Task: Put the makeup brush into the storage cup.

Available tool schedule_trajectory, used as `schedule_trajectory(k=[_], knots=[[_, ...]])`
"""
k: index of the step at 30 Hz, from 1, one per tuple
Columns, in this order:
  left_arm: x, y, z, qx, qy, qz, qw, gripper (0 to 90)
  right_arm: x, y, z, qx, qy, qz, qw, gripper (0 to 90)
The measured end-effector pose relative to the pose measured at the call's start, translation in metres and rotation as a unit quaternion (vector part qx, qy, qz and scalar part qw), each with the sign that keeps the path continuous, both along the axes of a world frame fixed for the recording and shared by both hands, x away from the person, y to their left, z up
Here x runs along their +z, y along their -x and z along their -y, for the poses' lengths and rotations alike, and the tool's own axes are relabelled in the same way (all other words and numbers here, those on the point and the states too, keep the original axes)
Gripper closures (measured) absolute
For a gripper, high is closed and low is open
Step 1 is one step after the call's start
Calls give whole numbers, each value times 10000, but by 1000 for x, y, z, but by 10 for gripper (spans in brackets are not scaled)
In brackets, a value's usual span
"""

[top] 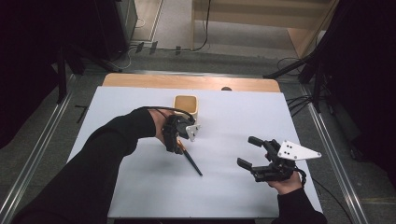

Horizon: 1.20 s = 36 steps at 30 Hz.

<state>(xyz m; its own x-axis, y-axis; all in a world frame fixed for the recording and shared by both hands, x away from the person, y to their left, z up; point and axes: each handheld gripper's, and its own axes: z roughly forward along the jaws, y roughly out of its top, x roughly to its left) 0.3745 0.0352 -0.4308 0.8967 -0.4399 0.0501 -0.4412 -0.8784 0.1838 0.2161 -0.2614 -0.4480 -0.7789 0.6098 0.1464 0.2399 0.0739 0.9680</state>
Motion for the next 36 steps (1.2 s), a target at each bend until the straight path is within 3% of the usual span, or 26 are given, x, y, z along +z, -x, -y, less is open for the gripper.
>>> schedule_trajectory(k=[7,15,19,24,32,36], knots=[[-8,1,1,-57,-62,29,10000,332,0,0,0,13,-4,7,10000,150],[-16,1,-2,-390,-136,241,9989,364,0,0,0,17,-10,8,10000,151],[-19,1,-1,-448,-172,231,9986,376,0,0,0,25,-11,-2,10000,150],[-24,1,2,-695,-265,340,9967,376,0,0,-1,38,-11,-7,10000,151],[-28,-2,4,-747,-360,367,9959,387,0,0,-1,41,3,-4,10000,150],[-29,-1,4,-894,-434,510,9937,403,0,0,-1,42,18,9,10000,151]])
